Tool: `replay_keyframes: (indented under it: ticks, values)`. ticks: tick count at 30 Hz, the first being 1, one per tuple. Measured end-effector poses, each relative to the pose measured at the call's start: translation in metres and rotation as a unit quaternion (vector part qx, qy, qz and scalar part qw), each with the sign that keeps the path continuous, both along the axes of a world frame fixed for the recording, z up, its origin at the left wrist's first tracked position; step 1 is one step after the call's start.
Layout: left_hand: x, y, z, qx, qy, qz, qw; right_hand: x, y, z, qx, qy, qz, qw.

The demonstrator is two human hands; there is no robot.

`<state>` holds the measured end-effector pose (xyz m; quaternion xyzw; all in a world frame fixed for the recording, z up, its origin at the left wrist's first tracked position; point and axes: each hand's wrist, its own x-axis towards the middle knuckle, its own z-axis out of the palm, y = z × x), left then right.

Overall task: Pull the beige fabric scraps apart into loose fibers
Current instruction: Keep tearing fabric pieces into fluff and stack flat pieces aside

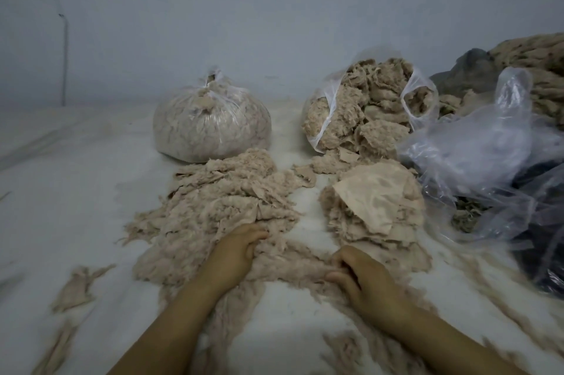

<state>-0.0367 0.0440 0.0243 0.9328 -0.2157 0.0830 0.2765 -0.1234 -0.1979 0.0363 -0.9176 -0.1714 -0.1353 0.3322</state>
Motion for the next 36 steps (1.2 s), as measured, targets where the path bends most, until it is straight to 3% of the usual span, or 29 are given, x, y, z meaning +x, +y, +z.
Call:
replay_keyframes:
  ticks: [5,8,14,16,18,21,25,27,30,32,34,36]
  values:
    - [0.004,0.0,0.003,0.001,0.003,0.005,1.0,-0.019,-0.007,-0.004,-0.01,-0.078,0.013,0.997]
    - [0.002,-0.002,0.007,-0.013,0.002,0.006,1.0,-0.024,-0.015,-0.001,-0.094,-0.115,0.058,0.987]
    - [-0.023,-0.025,0.024,-0.083,-0.071,-0.083,0.991,-0.013,0.002,0.008,-0.151,-0.04,0.002,0.988]
    - [-0.027,-0.033,0.022,-0.048,-0.041,-0.131,0.989,-0.001,0.017,0.006,-0.215,-0.021,0.013,0.976]
    - [-0.027,-0.033,0.012,0.038,0.003,-0.172,0.984,0.005,0.027,0.0,-0.215,-0.014,0.049,0.975]
    - [-0.02,-0.022,-0.001,0.127,0.033,-0.148,0.98,0.0,0.025,-0.005,-0.131,-0.056,0.132,0.981]
    - [-0.009,-0.019,-0.002,0.146,0.051,-0.132,0.979,-0.008,0.0,-0.005,0.001,-0.138,0.089,0.986]
    - [-0.009,-0.021,0.0,0.095,0.047,-0.116,0.988,-0.008,-0.007,-0.001,0.098,-0.13,0.045,0.986]
    - [-0.02,-0.035,0.014,-0.093,0.005,-0.071,0.993,-0.003,-0.003,0.01,0.276,-0.043,-0.011,0.96]
    - [-0.03,-0.049,0.029,-0.166,0.081,-0.107,0.977,0.004,0.002,0.017,0.34,0.004,-0.034,0.94]
    - [-0.038,-0.063,0.035,-0.143,0.162,-0.146,0.965,0.009,0.009,0.024,0.365,-0.001,-0.061,0.929]
    - [-0.04,-0.072,0.03,-0.088,0.133,-0.156,0.975,0.014,0.016,0.03,0.391,-0.027,-0.081,0.916]
